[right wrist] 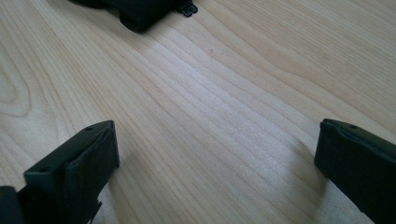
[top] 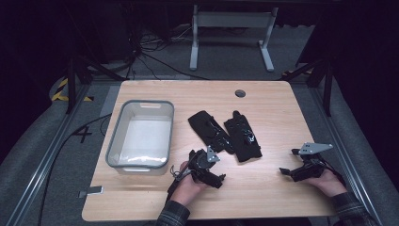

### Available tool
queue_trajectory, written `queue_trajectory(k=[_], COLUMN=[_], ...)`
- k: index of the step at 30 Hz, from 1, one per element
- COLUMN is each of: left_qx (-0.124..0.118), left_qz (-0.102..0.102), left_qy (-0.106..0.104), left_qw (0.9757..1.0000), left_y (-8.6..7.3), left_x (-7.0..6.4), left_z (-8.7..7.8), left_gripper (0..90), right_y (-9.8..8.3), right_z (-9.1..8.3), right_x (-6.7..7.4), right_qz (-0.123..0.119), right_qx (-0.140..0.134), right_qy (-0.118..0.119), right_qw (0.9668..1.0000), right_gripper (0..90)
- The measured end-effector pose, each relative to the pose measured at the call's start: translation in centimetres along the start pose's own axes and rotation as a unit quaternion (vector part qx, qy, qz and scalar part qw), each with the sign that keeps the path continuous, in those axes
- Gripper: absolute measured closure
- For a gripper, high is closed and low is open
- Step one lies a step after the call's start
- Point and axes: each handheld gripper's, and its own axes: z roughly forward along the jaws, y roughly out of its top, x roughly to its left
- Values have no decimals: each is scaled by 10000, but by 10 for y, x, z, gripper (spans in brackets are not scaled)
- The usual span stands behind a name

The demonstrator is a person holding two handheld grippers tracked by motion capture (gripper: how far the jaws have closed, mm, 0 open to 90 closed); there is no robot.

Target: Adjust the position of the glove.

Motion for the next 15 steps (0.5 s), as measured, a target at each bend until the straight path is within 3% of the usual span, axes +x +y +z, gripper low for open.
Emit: queue_trajectory(k=[8, 10, 12, 15], left_qx=[1, 9, 9, 19], left_qz=[123, 141, 165, 181], left_qy=[-128, -147, -166, -179], left_qw=[9998, 9998, 9997, 9997], left_y=[-1, -1, -1, 0], left_x=[3, 3, 4, 4], left_z=[-1, -1, -1, -1], left_gripper=[0, 0, 0, 0], right_y=[2, 5, 8, 14], right_z=[-1, -3, -5, -6], right_x=[-1, -3, -4, -5], right_qz=[-58, -47, 44, -34], right_qx=[96, 112, 90, 88], right_qy=[83, 169, 237, 227], right_qw=[9999, 9998, 9997, 9997], right_gripper=[29, 139, 182, 280])
